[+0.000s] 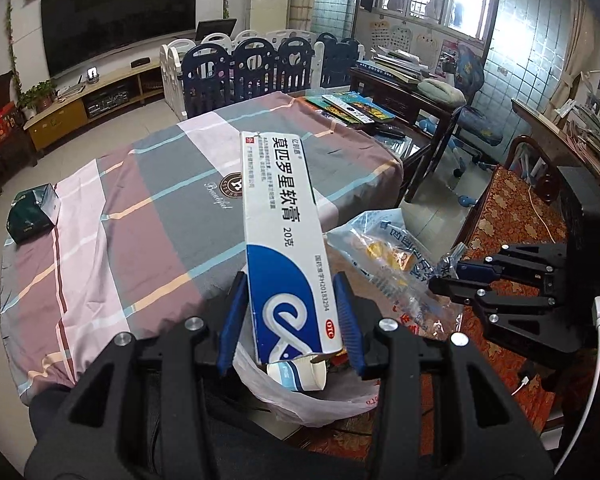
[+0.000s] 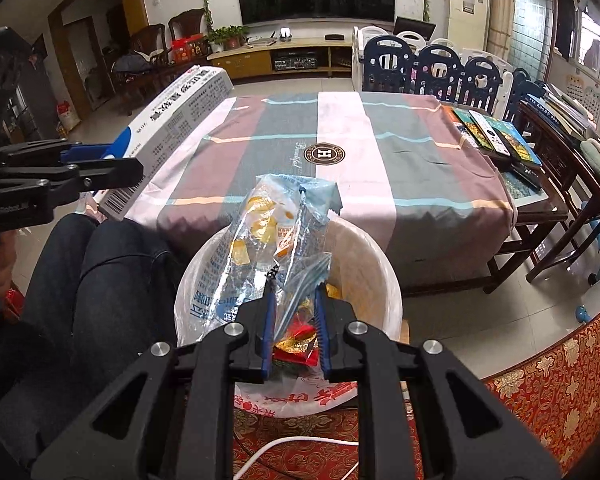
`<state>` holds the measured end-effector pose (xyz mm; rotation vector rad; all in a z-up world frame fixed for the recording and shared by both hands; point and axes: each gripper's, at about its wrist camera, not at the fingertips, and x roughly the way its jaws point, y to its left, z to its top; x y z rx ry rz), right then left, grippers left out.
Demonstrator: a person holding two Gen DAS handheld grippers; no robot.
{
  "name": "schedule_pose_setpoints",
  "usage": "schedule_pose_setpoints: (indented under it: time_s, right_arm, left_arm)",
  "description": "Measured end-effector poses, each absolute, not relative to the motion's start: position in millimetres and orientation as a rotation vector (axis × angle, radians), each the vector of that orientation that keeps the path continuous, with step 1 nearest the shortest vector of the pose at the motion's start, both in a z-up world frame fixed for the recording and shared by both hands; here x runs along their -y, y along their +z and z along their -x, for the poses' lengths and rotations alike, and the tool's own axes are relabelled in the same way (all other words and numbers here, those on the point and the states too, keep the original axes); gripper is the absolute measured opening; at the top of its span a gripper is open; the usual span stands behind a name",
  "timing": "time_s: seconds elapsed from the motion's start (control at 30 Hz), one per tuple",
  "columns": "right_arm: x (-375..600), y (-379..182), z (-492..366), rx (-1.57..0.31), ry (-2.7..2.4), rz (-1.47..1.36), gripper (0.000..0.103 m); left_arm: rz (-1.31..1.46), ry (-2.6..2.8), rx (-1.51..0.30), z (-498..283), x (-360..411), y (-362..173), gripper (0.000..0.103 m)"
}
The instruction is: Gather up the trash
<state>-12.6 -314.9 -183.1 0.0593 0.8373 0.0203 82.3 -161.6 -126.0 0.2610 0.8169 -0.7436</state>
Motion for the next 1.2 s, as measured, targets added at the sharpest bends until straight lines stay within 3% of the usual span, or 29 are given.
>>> schedule_pose_setpoints:
  time_s: [0.1,0.17,0.2,0.23,0.37,0.47,0.53,0.6,0.73,0.93,1.2]
  right_arm:
    - [311.1,-189.5,6.3,-0.858,-0.003,-0.044,0.025]
    - [309.2,-191.1,2.1,-0.866,-0.017,-0.039,0.039]
    - [309.2,-190.7,1.5,-0.862,-0.025,-0.041,0.053]
    - [309.3,-188.9,2.0,-0.850,-0.036,-0.039,0.060]
    - [314.6,-179.9,6.7,-0.819,-0.055,-0.031,0.060]
    - [319.8,-167.6,13.6,-0.787,-0.077,-0.015,0.067]
    - [323.0,-159.2,18.0,-0.764,-0.093,-0.012,0.072]
    - [328.5,-149.8,22.8,-0.742,-0.116,-0.019,0.077]
    - [333.6,-138.0,27.8,-0.733,-0.143,-0.052,0.087]
    - [299.5,-118.3,27.2,-0.741,-0.155,-0.025,0.098]
    - [241.3,-98.9,28.3,-0.762,-0.038,0.078,0.099]
  left_arm:
    - [-0.262,-0.743,-0.823,-82.7,161.3,-127.9,0.044]
    - [-0.263,-0.741,-0.827,-82.5,161.0,-128.8,0.044]
    - [-0.263,-0.740,-0.828,-82.3,160.7,-129.0,0.044]
    - [-0.262,-0.740,-0.830,-82.7,160.5,-129.2,0.044]
    - [-0.262,-0.742,-0.842,-83.9,162.3,-131.2,0.044]
    - [-0.268,-0.753,-0.865,-85.0,167.3,-137.3,0.046]
    - [-0.286,-0.794,-0.905,-85.6,174.8,-146.4,0.053]
    - [-0.278,-0.834,-0.945,-87.0,178.3,-155.4,0.071]
    - [-0.265,-0.756,-0.955,-92.1,170.7,-157.6,0.079]
    - [-0.244,-0.524,-0.829,-81.7,126.0,-120.0,0.099]
    - [-0.187,-0.302,-0.713,-58.7,63.9,-78.9,0.100]
